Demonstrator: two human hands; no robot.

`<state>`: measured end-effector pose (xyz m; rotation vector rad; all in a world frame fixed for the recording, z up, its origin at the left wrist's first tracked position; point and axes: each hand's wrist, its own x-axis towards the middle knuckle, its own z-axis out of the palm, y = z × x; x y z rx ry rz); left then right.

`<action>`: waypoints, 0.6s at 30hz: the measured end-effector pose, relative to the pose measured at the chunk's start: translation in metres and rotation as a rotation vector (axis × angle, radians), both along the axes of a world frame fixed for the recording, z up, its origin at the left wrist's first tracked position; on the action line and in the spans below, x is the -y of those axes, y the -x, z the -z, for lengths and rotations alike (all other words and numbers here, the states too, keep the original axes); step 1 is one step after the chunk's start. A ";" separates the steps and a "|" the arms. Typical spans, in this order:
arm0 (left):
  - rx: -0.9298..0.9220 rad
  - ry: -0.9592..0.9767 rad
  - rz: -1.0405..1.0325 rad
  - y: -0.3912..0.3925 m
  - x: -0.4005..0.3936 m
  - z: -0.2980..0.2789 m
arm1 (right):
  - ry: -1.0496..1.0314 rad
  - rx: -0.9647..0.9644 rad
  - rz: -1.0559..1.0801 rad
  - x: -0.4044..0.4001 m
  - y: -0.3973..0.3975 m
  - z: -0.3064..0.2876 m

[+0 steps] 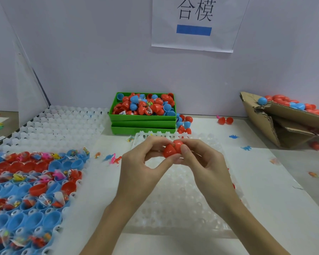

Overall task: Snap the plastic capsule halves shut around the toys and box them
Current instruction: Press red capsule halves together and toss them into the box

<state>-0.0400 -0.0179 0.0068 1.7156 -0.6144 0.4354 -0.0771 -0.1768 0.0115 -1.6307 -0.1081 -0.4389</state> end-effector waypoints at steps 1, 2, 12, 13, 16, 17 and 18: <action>0.017 -0.021 -0.007 -0.001 -0.001 -0.001 | -0.021 -0.021 -0.004 -0.001 0.000 0.001; 0.021 -0.034 -0.009 -0.001 -0.003 -0.001 | -0.034 -0.030 -0.008 -0.002 0.001 0.001; -0.130 0.018 0.093 -0.003 0.000 -0.001 | -0.034 -0.014 -0.006 -0.003 0.000 -0.001; -0.166 0.059 0.101 -0.002 0.001 -0.001 | -0.031 -0.005 0.003 -0.003 0.000 -0.001; -0.211 0.143 0.128 -0.001 0.001 -0.003 | -0.031 0.012 0.020 -0.002 0.000 -0.002; -0.197 0.139 0.133 -0.001 0.001 -0.004 | -0.030 0.017 0.019 -0.002 0.000 -0.002; -0.176 0.123 0.132 -0.001 0.000 -0.005 | -0.030 0.022 0.017 -0.002 0.000 -0.002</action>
